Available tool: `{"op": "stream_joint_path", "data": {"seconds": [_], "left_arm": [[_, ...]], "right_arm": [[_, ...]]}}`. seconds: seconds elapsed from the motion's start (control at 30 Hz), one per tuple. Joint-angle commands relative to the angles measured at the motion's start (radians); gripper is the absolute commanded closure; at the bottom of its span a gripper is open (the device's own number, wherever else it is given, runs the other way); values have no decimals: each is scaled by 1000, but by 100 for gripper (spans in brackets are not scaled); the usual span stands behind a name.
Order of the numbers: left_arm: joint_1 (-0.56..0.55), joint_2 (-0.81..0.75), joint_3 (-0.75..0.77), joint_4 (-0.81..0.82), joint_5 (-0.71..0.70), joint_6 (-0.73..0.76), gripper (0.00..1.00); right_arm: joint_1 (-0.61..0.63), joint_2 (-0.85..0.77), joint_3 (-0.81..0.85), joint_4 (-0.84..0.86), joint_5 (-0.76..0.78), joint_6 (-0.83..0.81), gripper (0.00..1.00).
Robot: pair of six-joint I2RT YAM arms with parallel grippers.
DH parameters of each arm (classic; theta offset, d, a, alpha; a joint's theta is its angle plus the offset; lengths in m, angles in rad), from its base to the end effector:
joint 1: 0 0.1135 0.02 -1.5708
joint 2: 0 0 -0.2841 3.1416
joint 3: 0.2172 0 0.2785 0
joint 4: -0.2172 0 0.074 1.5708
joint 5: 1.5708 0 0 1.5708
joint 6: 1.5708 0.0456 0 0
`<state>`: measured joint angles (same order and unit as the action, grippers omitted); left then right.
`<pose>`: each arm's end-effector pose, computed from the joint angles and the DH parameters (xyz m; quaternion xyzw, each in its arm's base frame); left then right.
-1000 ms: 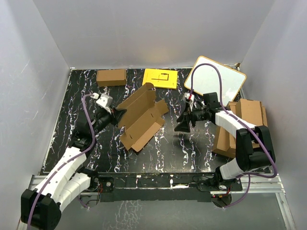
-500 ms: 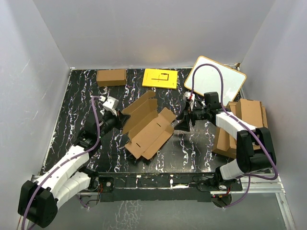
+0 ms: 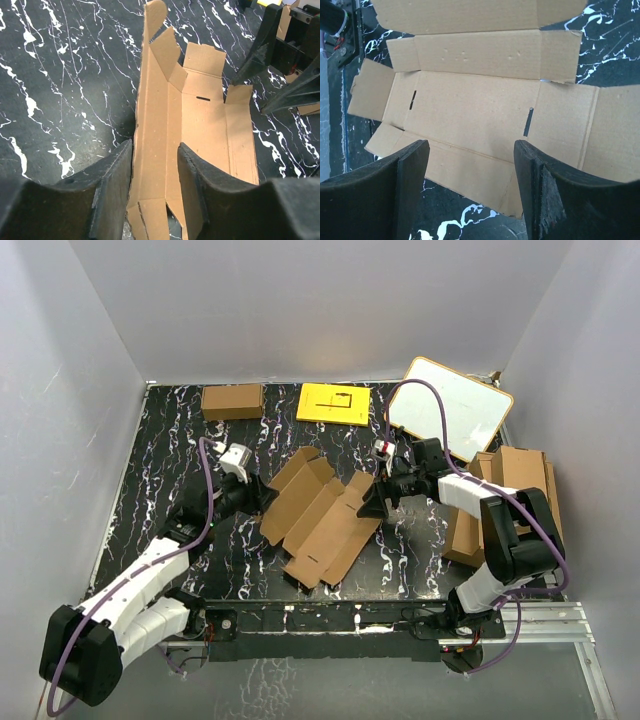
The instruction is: Fold the paper box
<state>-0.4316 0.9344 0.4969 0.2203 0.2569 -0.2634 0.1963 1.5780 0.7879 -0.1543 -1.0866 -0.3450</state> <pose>0.2116 -0.1102 0.2557 0.1449 0.7637 -0.3054 0.5500 0.2980 0.1004 0.1695 -0.3712 0.7421 0.4709 0.2995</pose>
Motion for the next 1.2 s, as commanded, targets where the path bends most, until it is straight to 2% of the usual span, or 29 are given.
{"op": "stream_joint_path", "data": {"seconds": [0.0,0.2,0.33,0.47,0.57,0.67,0.77,0.93,1.0,1.07,1.17], "left_arm": [[-3,-1,69,-92,43,-11,58],[-1,78,169,-227,105,2,51],[2,122,204,-270,139,5,50],[4,155,218,-306,115,21,50],[7,172,221,-312,96,38,53],[17,194,227,-314,90,44,61],[43,215,224,-309,93,26,60],[153,206,189,-315,106,-79,48],[231,181,165,-322,144,-152,37],[304,149,115,-303,220,-199,31],[342,104,34,-246,273,-274,23]], "right_arm": [[5,13,25,50,17,2,28],[5,20,32,38,21,0,28],[4,21,36,31,18,-2,28],[5,20,36,27,15,-3,28],[5,25,36,27,12,-3,28],[9,39,39,21,16,-6,29],[15,50,46,8,29,-8,30],[18,58,56,4,58,0,32],[17,63,63,-4,66,1,33],[18,68,70,-14,67,1,33],[18,72,77,-24,71,-3,34]]}}
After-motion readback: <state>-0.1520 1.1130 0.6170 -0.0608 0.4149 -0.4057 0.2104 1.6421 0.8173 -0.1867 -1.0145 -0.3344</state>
